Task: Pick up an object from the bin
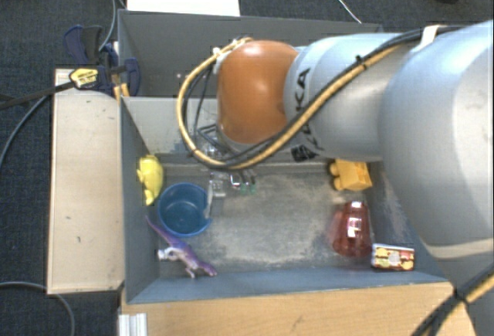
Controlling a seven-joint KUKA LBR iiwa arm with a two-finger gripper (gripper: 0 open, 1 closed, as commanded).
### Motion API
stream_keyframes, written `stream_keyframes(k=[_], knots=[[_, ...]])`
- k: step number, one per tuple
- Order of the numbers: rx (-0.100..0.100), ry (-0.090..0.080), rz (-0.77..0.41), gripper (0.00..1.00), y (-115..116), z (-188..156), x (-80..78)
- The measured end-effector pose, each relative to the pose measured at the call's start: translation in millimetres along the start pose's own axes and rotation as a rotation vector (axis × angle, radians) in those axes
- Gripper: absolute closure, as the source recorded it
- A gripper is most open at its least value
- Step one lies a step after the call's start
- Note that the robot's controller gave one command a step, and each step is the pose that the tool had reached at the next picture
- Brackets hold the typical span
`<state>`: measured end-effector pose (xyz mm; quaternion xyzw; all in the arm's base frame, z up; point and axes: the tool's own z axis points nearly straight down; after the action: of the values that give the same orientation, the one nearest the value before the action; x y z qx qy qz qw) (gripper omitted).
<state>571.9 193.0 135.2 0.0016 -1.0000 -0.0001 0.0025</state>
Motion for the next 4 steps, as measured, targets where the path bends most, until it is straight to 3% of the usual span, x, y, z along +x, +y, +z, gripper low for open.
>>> stream_keyframes(k=[1, 2, 3, 4], knots=[[-0.001, -0.008, 0.005, 0.00, -1, -5, -2.0], [-0.002, -0.007, -0.088, 0.00, 16, 48, 11.2], [0.000, -0.002, -0.135, 0.00, 19, 31, 14.0], [-0.001, -0.009, -0.135, 0.00, 20, -17, 12.6]])
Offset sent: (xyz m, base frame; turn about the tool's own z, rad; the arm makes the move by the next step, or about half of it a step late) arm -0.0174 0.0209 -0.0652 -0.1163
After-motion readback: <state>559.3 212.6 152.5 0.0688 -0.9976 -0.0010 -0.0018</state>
